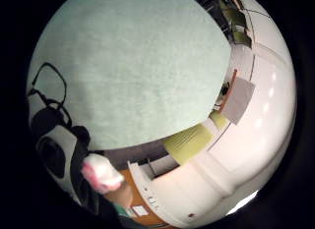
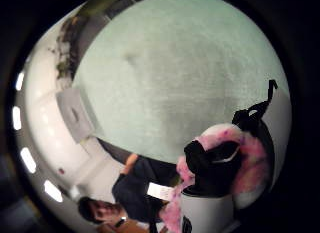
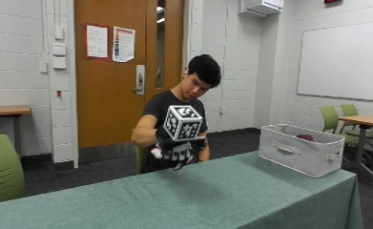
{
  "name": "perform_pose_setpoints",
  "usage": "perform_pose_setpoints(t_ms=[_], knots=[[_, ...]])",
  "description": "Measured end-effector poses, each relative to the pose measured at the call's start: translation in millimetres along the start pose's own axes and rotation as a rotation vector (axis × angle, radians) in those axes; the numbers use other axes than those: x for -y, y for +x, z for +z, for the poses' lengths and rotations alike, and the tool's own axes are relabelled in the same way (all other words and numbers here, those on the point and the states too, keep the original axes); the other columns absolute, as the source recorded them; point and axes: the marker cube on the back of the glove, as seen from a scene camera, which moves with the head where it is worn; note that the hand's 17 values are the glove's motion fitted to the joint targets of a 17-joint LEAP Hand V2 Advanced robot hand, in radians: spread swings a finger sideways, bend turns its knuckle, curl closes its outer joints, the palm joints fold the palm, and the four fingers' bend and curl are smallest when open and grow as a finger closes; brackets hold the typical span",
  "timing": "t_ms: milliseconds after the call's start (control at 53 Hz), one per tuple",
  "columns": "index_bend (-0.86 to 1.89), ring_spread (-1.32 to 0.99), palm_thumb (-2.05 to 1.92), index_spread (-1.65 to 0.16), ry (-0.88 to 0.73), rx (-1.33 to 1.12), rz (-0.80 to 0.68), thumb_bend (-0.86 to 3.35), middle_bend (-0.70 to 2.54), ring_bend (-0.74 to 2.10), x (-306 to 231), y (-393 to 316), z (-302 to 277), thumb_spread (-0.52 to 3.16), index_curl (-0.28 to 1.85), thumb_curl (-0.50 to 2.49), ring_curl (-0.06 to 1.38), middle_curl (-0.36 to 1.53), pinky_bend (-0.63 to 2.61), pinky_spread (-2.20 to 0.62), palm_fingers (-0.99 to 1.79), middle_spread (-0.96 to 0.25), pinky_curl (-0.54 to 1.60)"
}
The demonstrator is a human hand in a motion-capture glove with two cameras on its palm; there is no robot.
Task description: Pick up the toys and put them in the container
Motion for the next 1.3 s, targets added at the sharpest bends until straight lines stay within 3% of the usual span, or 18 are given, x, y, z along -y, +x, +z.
perform_pose_setpoints(t_ms=[226, 547, 641, 679, 811, 1131, 1301], knots=[[0.69, -0.4, 0.48, -0.22, 0.176, -0.037, -0.106, 0.13, 0.94, 1.13, -12, -78, -107, 0.76, 0.57, 0.73, 0.53, 0.61, 0.77, -0.45, 1.25, -0.31, 0.37], [0.71, -0.39, 0.46, -0.19, 0.373, -0.095, -0.34, 0.11, 0.97, 1.16, -48, -258, -231, 0.72, 0.61, 0.86, 0.53, 0.62, 0.8, -0.45, 1.22, -0.3, 0.38], [0.71, -0.38, 0.46, -0.19, 0.407, -0.095, -0.505, 0.11, 0.98, 1.16, -58, -319, -251, 0.72, 0.62, 0.9, 0.53, 0.62, 0.8, -0.45, 1.22, -0.3, 0.38], [0.71, -0.38, 0.46, -0.19, 0.433, -0.079, -0.589, 0.11, 0.98, 1.16, -61, -343, -258, 0.71, 0.62, 0.92, 0.53, 0.62, 0.8, -0.45, 1.22, -0.3, 0.38], [0.71, -0.38, 0.45, -0.19, 0.609, -0.124, -0.575, 0.1, 0.98, 1.16, -48, -431, -272, 0.71, 0.63, 0.97, 0.52, 0.61, 0.8, -0.45, 1.22, -0.3, 0.38], [0.7, -0.38, 0.44, -0.18, 0.739, -0.046, -0.686, 0.09, 0.99, 1.17, -72, -644, -241, 0.71, 0.64, 1.08, 0.52, 0.61, 0.81, -0.45, 1.22, -0.29, 0.39], [0.69, -0.38, 0.43, -0.18, 0.678, 0.06, -0.813, 0.08, 0.99, 1.18, -28, -625, -226, 0.71, 0.65, 1.13, 0.52, 0.61, 0.81, -0.45, 1.21, -0.29, 0.39]])
